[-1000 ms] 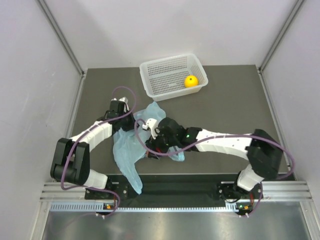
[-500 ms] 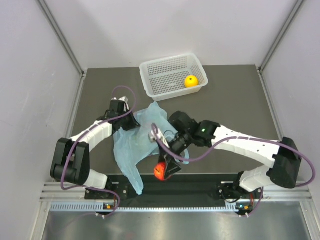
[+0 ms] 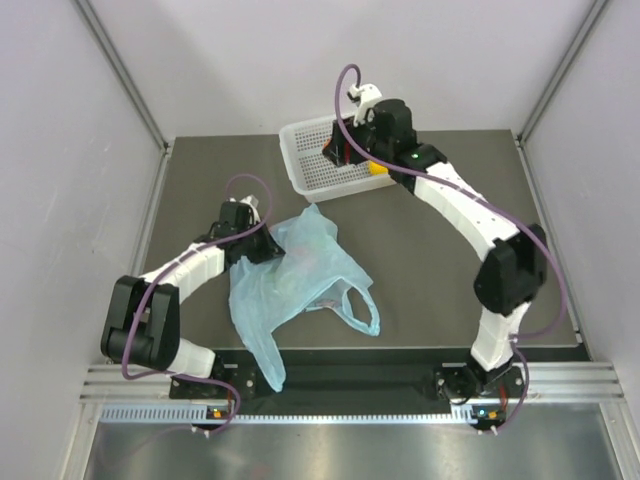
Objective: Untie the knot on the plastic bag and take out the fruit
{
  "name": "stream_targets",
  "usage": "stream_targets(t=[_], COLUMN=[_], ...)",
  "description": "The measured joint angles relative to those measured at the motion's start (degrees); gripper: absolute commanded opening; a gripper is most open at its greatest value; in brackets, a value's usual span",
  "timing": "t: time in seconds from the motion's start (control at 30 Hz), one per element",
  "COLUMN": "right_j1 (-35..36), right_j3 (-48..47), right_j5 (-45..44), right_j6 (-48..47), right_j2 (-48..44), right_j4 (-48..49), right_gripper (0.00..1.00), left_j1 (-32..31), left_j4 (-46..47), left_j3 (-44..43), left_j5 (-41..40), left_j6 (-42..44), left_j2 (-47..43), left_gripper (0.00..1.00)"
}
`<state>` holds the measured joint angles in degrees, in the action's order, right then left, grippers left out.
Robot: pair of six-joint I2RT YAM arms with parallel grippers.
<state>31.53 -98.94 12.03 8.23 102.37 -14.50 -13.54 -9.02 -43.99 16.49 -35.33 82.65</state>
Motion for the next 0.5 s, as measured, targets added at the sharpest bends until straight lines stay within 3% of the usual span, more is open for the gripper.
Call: stream_targets(t=[0.3,0.5], right_j1=[-4.2,-4.3], right_j3=[-19.1,-24.0], right_j5=[-14.9,-17.0], right_j6=[1.4,1.3], right_j2=[25.1,30.7], right_j4=[-1.9,-3.0], right_gripper=[0.01,0.19], left_j1=[-0.5,-0.7], left_j4=[2.2,2.5], left_j3=[4.4,8.2], left_j5=[3.7,5.1], left_j6=[-2.3,-4.3], left_j2=[-0.5,-6.1], left_gripper=[0.0,0.0])
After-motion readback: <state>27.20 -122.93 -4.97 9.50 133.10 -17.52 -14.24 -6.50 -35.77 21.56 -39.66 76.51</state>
